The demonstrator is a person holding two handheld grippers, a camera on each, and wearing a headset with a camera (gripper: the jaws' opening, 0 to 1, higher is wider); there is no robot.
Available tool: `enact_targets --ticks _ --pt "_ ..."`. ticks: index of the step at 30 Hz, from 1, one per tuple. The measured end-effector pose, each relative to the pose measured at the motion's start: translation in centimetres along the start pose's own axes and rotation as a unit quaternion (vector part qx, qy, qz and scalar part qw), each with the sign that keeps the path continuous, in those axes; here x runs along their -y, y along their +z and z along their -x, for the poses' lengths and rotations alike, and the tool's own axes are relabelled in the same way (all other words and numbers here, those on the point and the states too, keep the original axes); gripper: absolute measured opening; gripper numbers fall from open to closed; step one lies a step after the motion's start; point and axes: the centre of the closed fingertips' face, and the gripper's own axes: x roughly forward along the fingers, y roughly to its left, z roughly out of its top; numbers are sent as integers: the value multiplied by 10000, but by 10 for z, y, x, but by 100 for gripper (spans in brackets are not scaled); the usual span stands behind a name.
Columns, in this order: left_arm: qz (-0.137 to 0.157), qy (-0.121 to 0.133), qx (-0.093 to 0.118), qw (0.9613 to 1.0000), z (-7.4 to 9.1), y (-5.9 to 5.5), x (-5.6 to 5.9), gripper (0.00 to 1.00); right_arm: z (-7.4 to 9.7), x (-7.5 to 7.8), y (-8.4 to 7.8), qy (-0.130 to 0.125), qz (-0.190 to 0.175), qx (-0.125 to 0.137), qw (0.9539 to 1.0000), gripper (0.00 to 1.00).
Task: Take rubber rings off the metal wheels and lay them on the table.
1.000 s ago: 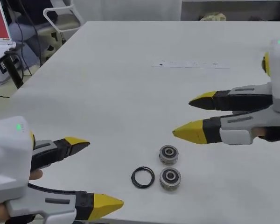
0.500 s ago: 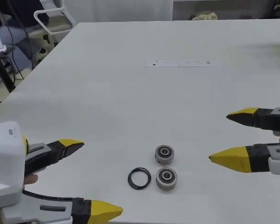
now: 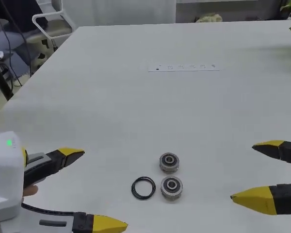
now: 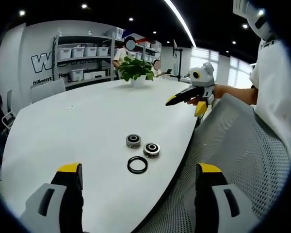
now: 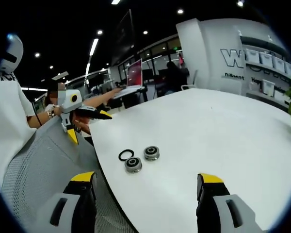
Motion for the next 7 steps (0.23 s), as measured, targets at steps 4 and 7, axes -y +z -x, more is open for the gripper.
enact_targets --ticks 4,7 --pt "33 -35 -7 10000 0 -1 1 97 -3 -1 -12 -78 -36 -132 9999 88" --pt "69 -59 -5 10000 0 -1 2 98 -3 -3 -17 -80 -87 -170 9998 90"
